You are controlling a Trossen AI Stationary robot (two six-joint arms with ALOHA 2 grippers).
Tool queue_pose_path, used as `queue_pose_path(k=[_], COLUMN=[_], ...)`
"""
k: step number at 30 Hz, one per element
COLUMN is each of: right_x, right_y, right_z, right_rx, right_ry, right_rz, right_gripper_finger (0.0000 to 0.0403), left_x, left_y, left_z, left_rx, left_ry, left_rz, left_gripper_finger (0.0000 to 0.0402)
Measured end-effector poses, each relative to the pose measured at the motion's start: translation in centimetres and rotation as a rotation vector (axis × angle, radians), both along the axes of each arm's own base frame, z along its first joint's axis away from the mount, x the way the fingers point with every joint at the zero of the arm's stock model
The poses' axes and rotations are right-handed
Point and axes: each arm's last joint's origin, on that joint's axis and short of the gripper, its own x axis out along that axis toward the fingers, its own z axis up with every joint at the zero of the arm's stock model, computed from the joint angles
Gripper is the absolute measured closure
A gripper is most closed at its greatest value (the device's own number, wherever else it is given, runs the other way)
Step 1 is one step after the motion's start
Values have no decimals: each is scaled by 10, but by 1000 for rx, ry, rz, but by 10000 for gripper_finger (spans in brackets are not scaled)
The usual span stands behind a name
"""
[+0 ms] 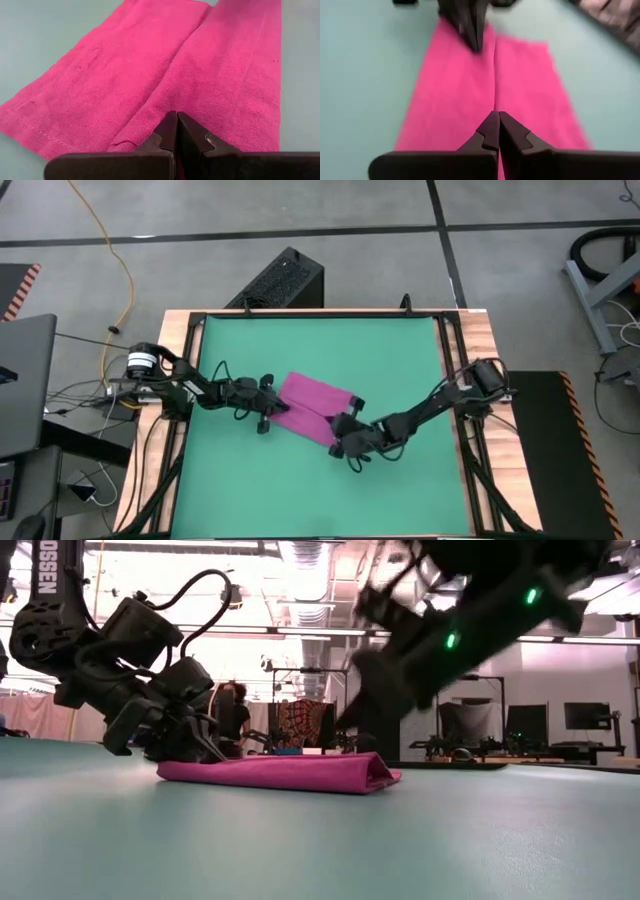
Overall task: Roll towel
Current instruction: Roll the pink towel
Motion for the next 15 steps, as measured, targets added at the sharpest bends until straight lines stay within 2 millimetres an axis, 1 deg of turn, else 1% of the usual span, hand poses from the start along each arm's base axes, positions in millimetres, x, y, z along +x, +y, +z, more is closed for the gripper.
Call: queue_pose_path(k=[4, 7, 9, 11, 13, 15], right_x=[-10, -16, -18, -18, -17, -15], right_y=[16, 32, 41, 50, 53, 52], right_z=[28, 39, 39, 32, 22, 12], right_rx=[-87, -68, -53, -63, -82, -92], right_ry=[-25, -36, -59, -54, -28, 3], right_rz=[95, 237, 277, 307, 321, 330], right_gripper_finger=[372, 357, 337, 306, 264, 218], left_x=[-1, -1, -1, -1, -1, -1], left_y=[0, 0, 0, 0, 0, 0], left_z=[-1, -2, -2, -2, -2, -2], left_rx=[-21, -34, -52, -82, -115, -155], left_ry=[14, 18, 17, 17, 19, 24], left_rz=[13, 22, 33, 50, 70, 94], left_gripper_finger=[401, 401, 401, 401, 401, 401])
